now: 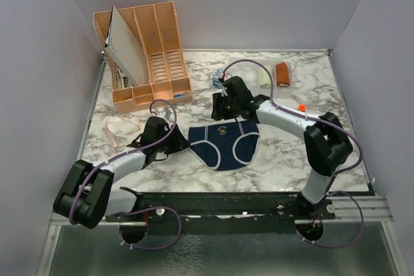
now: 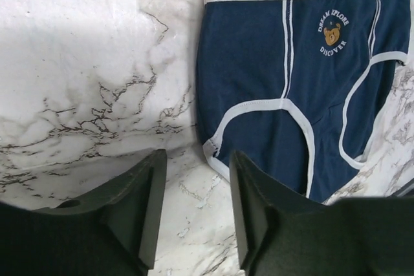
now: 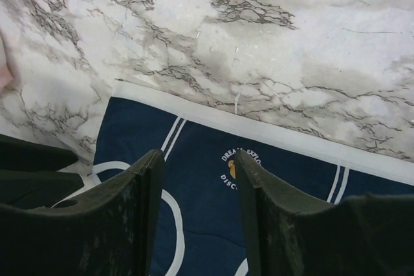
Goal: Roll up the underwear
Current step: Fold the underwear at the center of the board.
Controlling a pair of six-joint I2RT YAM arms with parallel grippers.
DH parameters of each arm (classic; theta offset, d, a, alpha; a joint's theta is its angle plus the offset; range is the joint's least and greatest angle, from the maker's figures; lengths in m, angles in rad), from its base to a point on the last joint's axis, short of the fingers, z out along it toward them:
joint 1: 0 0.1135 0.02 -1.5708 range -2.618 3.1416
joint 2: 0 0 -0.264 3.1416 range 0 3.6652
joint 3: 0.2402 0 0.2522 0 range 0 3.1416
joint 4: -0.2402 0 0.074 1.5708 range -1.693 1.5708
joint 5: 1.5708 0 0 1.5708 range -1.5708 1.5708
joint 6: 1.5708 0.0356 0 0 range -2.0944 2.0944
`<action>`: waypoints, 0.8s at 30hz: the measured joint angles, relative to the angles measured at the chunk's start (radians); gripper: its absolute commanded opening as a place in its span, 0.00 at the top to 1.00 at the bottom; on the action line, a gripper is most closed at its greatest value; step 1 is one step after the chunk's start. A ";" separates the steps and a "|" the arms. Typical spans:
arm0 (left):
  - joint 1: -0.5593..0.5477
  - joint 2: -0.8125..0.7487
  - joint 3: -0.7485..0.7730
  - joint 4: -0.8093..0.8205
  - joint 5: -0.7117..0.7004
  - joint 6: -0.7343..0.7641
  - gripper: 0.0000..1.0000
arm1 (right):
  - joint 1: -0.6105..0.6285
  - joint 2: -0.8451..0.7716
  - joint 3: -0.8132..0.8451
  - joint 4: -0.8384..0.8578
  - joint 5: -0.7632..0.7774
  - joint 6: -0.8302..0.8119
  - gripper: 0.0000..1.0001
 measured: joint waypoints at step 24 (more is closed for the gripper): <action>0.004 0.108 -0.043 0.212 0.034 -0.052 0.72 | 0.175 0.231 0.238 -0.096 0.103 0.053 0.54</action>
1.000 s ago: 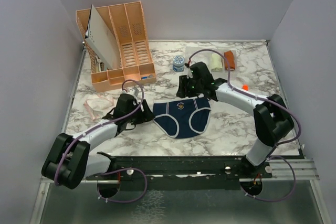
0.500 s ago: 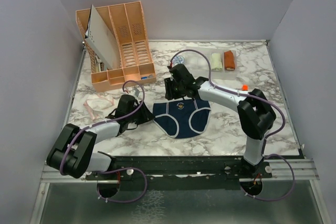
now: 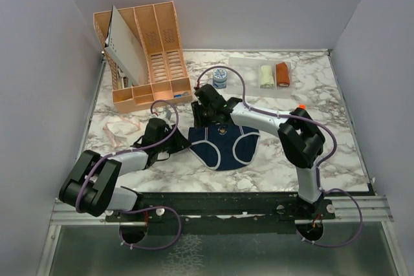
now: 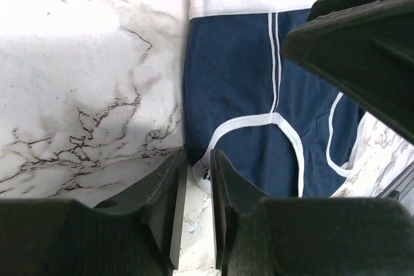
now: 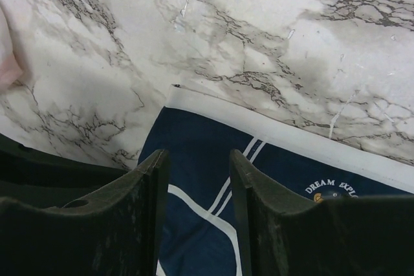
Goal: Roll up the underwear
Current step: Fold the underwear at the center of the board.
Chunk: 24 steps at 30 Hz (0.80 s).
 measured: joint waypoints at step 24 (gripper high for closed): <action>0.001 0.027 -0.010 0.048 0.005 0.006 1.00 | 0.070 0.166 0.172 -0.050 0.006 0.042 0.55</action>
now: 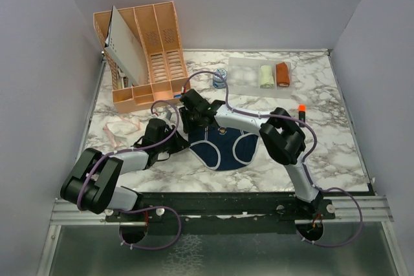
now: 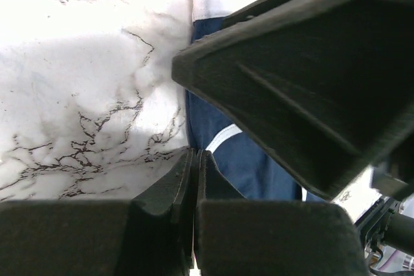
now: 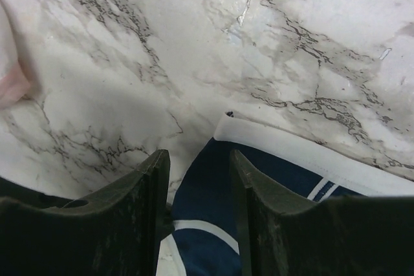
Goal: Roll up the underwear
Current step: Fold the underwear at the center of the board.
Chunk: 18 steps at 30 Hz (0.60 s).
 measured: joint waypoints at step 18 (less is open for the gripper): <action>0.000 -0.023 -0.019 0.002 0.002 0.003 0.77 | 0.014 0.091 0.096 -0.048 0.093 0.014 0.83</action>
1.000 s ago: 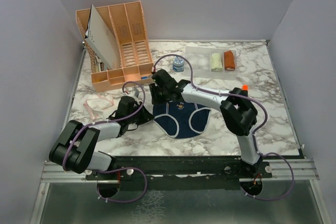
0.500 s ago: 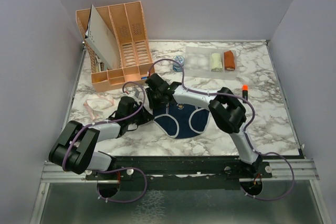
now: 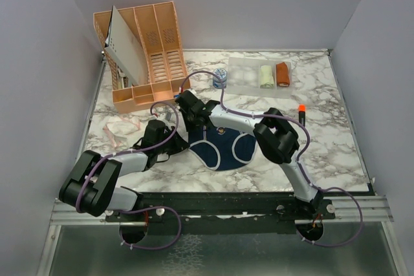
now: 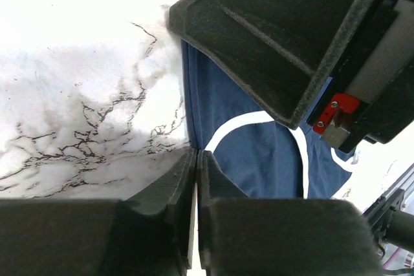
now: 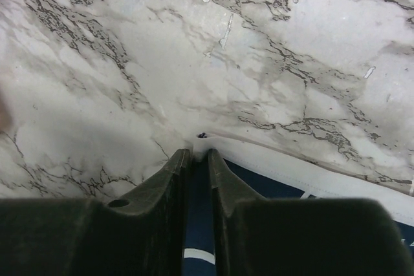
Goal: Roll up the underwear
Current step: Fold the underwear at the center of the board.
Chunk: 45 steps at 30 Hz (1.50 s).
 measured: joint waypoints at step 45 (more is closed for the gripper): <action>-0.013 -0.230 0.101 -0.336 0.059 0.057 1.00 | -0.022 -0.233 -0.180 0.114 -0.116 0.026 1.00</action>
